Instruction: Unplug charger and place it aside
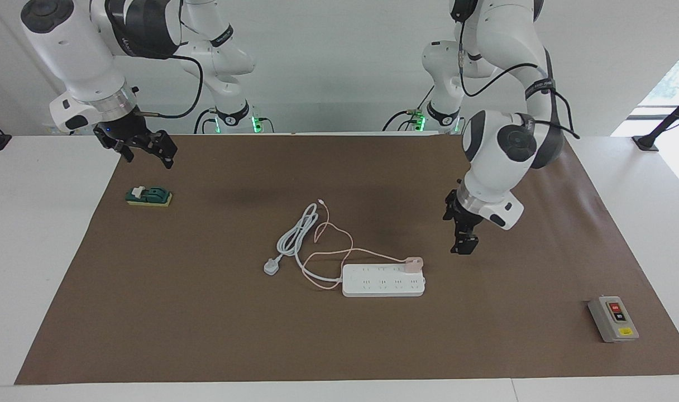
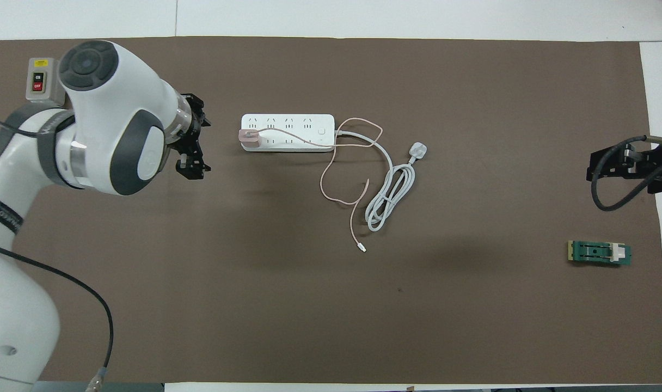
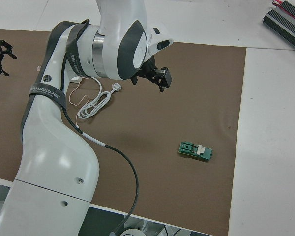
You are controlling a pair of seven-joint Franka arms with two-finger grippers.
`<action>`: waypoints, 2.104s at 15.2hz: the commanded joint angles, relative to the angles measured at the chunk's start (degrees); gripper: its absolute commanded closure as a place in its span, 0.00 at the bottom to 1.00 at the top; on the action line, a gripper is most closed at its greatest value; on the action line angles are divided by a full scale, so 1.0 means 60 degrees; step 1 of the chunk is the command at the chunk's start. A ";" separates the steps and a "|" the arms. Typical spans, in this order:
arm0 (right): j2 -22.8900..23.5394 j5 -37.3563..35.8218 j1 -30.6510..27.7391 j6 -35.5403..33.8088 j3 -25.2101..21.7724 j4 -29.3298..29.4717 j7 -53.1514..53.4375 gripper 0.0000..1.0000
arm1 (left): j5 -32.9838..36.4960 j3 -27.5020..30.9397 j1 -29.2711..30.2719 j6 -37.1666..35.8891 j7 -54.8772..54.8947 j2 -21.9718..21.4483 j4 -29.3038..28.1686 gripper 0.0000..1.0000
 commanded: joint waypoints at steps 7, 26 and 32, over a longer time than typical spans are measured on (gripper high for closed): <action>0.1189 0.1430 0.0470 0.0685 0.0094 0.0526 0.5010 0.00 | 0.0032 0.0137 -0.0604 0.1164 -0.0796 0.1210 0.0670 0.00; 0.6755 0.5063 0.3445 0.4098 0.0094 0.4876 1.3425 0.02 | 0.0046 0.0152 -0.0838 0.1943 -0.0825 0.1372 0.0393 1.00; 0.7138 0.5240 0.3972 0.4099 0.0108 0.4909 1.3528 0.02 | 0.0090 0.0152 -0.0839 0.2176 -0.0708 0.1372 0.0232 1.00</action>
